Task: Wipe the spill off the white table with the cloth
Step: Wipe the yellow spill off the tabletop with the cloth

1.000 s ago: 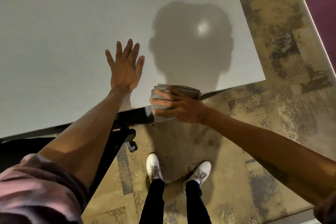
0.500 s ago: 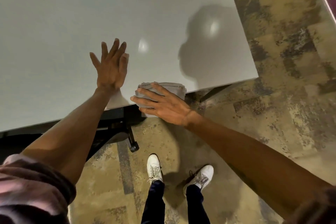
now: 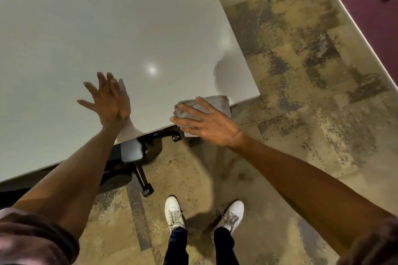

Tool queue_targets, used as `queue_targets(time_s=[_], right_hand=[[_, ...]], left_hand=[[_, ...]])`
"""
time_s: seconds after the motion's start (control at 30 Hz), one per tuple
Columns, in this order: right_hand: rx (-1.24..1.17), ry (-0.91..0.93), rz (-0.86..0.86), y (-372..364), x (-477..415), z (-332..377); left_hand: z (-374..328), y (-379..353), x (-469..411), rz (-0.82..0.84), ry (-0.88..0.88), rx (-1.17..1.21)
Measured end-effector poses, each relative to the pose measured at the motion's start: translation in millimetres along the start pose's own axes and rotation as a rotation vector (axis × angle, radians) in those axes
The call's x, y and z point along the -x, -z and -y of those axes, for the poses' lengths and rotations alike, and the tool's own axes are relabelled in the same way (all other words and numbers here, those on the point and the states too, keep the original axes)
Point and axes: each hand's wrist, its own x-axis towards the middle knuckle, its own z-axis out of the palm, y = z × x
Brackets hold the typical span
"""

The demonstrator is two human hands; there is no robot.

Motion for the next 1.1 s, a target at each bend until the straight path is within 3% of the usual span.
queue_targets(time_s=[0.23, 0.33, 0.57, 0.8, 0.87, 0.93, 1.03, 1.1], right_hand=[[0.031, -0.096, -0.079, -10, 47, -39], [-0.080, -0.126, 0.005, -8, 71, -59], [0.099, -0.097, -0.024, -11, 123, -101], [0.028, -0.364, -0.029, -9, 155, -98], [-0.043, -0.492, -0.003, -6, 161, -98], [-0.212, -0.733, -0.075, -7, 168, -100], [-0.934, -1.360, -0.543, 8, 166, -112], [-1.367, -1.617, -0.853, 24, 154, -125]], left_hand=[[-4, -16, -8, -0.002, 0.098, -0.007], [2, -22, -16, -0.036, 0.107, 0.005], [4, -24, -16, -0.095, 0.075, -0.051], [-4, -16, -14, -0.090, 0.076, -0.064], [-5, -13, -13, -0.094, 0.080, -0.058], [-6, -11, -12, -0.096, 0.074, -0.030], [-6, -9, -10, -0.092, 0.062, -0.033], [-6, -8, -10, -0.076, 0.066, -0.058]])
